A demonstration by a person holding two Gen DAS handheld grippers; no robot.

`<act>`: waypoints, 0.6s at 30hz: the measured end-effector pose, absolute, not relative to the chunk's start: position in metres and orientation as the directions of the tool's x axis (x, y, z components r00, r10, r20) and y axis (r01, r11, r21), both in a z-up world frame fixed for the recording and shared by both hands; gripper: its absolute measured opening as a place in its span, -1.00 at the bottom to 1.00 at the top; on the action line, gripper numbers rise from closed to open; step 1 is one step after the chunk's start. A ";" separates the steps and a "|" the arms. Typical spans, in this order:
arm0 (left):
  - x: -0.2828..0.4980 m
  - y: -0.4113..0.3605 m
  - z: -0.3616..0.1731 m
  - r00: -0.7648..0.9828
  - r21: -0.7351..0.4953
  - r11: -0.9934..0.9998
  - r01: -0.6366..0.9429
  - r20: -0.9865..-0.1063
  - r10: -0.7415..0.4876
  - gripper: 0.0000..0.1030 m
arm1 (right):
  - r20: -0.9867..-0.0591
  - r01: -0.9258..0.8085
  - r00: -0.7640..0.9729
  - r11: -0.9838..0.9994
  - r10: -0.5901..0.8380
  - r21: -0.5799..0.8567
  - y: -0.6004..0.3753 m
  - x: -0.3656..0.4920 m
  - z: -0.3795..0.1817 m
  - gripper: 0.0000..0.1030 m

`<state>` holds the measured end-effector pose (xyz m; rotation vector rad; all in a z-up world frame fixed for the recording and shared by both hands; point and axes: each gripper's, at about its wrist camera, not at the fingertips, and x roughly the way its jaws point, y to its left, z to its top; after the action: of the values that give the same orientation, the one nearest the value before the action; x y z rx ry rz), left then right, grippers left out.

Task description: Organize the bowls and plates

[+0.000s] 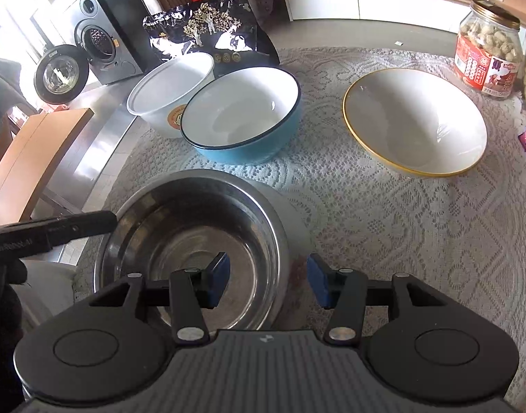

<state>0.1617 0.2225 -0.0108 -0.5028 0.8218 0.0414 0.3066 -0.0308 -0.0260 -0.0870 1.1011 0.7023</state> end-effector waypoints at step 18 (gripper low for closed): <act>0.176 0.207 -0.034 0.602 -0.366 0.900 -0.238 -0.782 -0.158 -0.53 | -0.852 -0.530 0.244 0.799 0.464 0.284 -0.049 0.302 -0.050 -0.02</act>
<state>0.1757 0.2069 -0.0337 -0.4662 0.9325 0.0482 0.3021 -0.0493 -0.0498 -0.0669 1.1376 0.6795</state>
